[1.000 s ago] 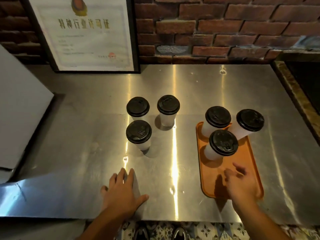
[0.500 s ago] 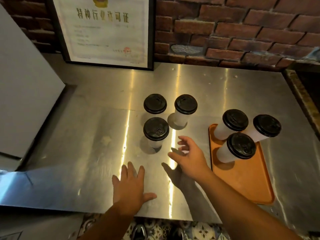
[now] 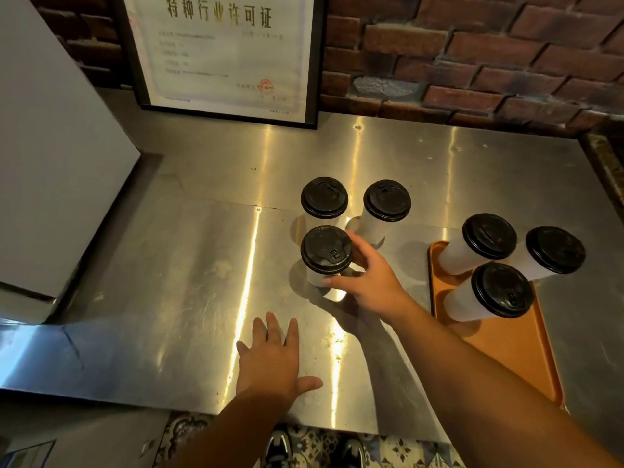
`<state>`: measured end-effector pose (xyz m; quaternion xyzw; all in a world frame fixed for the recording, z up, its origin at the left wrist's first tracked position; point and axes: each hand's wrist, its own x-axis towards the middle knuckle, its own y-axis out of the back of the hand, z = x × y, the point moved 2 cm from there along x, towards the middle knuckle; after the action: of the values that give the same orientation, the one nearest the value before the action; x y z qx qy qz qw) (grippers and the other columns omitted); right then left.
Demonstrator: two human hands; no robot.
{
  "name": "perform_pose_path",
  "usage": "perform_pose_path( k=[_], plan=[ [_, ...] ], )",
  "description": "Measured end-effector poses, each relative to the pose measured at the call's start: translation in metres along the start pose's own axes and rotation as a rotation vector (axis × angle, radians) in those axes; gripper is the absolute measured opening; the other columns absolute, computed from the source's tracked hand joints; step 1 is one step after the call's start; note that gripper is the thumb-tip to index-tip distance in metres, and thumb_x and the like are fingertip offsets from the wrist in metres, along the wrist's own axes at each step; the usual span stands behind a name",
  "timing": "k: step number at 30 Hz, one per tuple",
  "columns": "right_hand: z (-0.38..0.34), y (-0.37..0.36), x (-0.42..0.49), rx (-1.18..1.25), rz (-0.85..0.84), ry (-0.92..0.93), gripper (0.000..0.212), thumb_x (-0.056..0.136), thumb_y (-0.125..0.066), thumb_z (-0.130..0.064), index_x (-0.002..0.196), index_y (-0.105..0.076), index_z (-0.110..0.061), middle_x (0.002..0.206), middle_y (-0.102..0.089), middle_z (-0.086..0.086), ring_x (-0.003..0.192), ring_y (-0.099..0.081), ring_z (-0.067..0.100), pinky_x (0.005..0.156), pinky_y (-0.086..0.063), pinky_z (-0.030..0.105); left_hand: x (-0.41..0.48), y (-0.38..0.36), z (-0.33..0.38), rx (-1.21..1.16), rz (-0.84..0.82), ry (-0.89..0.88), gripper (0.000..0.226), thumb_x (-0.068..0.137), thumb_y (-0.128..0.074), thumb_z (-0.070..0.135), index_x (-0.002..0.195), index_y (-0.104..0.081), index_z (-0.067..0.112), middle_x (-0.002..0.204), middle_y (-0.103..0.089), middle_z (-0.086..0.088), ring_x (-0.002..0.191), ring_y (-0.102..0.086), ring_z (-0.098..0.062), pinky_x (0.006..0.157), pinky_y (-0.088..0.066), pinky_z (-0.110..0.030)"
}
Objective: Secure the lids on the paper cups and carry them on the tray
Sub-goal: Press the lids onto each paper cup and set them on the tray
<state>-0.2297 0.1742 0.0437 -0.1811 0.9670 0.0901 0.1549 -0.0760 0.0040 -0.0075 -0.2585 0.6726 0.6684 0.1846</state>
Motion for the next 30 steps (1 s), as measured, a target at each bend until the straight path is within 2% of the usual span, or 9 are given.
perform_pose_path(
  k=[2, 4, 8, 13, 16, 21, 24, 27, 30],
  plan=[
    [0.001, -0.002, 0.001, 0.0, -0.014, 0.007, 0.081, 0.073, -0.096, -0.027, 0.142, -0.057, -0.044, 0.141, -0.066, -0.014, 0.139, -0.056, 0.02, 0.11, -0.054, 0.047, 0.001, 0.0, 0.001, 0.012, -0.013, 0.002, 0.129, 0.076, -0.044, 0.098, 0.166, 0.013, 0.025, 0.174, 0.012, -0.022, 0.16, 0.004, -0.049, 0.122, -0.02, -0.069],
    [0.001, -0.002, 0.002, 0.004, -0.011, 0.006, 0.076, 0.075, -0.096, -0.022, 0.139, -0.06, -0.04, 0.137, -0.069, -0.011, 0.135, -0.06, 0.022, 0.113, -0.051, 0.055, 0.001, 0.0, 0.001, 0.019, -0.027, 0.001, 0.129, 0.076, -0.044, 0.097, 0.166, 0.014, 0.024, 0.174, 0.012, -0.023, 0.159, 0.004, -0.05, 0.122, -0.021, -0.069],
    [-0.001, -0.004, 0.003, 0.021, -0.016, -0.007, 0.078, 0.073, -0.096, -0.016, 0.138, -0.06, -0.037, 0.135, -0.069, -0.012, 0.133, -0.061, 0.019, 0.114, -0.051, 0.05, 0.0, -0.001, 0.001, 0.026, -0.033, -0.008, 0.128, 0.078, -0.043, 0.096, 0.166, 0.016, 0.023, 0.173, 0.014, -0.024, 0.159, 0.006, -0.051, 0.122, -0.02, -0.07],
    [-0.003, -0.007, 0.001, 0.018, 0.008, -0.009, 0.073, 0.076, -0.095, -0.011, 0.137, -0.062, -0.035, 0.132, -0.07, -0.012, 0.127, -0.064, 0.013, 0.108, -0.055, 0.04, 0.002, 0.0, 0.003, 0.032, -0.043, 0.001, 0.128, 0.078, -0.043, 0.095, 0.165, 0.018, 0.023, 0.173, 0.016, -0.024, 0.159, 0.007, -0.052, 0.122, -0.019, -0.071],
    [-0.005, -0.003, -0.008, 0.008, 0.042, -0.004, 0.071, 0.078, -0.094, -0.012, 0.137, -0.061, -0.033, 0.131, -0.07, -0.012, 0.127, -0.064, 0.014, 0.11, -0.054, 0.042, 0.001, 0.003, 0.003, 0.038, -0.029, 0.009, 0.129, 0.074, -0.044, 0.097, 0.166, 0.012, 0.025, 0.174, 0.01, -0.023, 0.159, 0.001, -0.051, 0.121, -0.022, -0.07],
    [-0.023, 0.009, -0.034, -0.011, 0.063, 0.027, 0.067, 0.075, -0.096, -0.017, 0.13, -0.064, -0.04, 0.128, -0.072, -0.018, 0.124, -0.065, 0.006, 0.111, -0.054, 0.044, -0.007, 0.013, 0.003, -0.001, -0.01, 0.007, 0.128, 0.074, -0.051, 0.096, 0.167, 0.004, 0.026, 0.175, 0.003, -0.02, 0.16, -0.003, -0.048, 0.122, -0.025, -0.068],
    [-0.04, 0.017, -0.057, 0.007, 0.092, 0.057, 0.069, 0.067, -0.098, -0.03, 0.128, -0.066, -0.04, 0.129, -0.072, -0.014, 0.126, -0.065, 0.011, 0.109, -0.055, 0.046, -0.011, 0.027, -0.002, -0.1, -0.022, 0.012, 0.13, 0.069, -0.053, 0.099, 0.167, -0.006, 0.029, 0.174, -0.006, -0.014, 0.159, -0.011, -0.041, 0.122, -0.03, -0.063],
    [-0.063, 0.024, -0.082, -0.006, 0.124, 0.088, 0.063, 0.064, -0.097, -0.035, 0.118, -0.068, -0.05, 0.125, -0.074, -0.017, 0.119, -0.068, 0.002, 0.099, -0.059, 0.034, -0.014, 0.048, -0.007, -0.348, 0.013, 0.009, 0.13, 0.06, -0.055, 0.103, 0.165, -0.017, 0.036, 0.17, -0.024, -0.004, 0.154, -0.029, -0.033, 0.121, -0.036, -0.054],
    [-0.091, 0.03, -0.111, -0.038, 0.173, 0.134, 0.055, 0.062, -0.096, -0.04, 0.107, -0.069, -0.058, 0.118, -0.075, -0.022, 0.111, -0.068, -0.006, 0.078, -0.058, 0.011, -0.022, 0.075, -0.001, -0.731, 0.085, -0.086, 0.132, 0.052, -0.065, 0.101, 0.162, -0.013, 0.049, 0.172, -0.026, 0.006, 0.152, -0.038, -0.027, 0.115, -0.043, -0.046]
  ],
)
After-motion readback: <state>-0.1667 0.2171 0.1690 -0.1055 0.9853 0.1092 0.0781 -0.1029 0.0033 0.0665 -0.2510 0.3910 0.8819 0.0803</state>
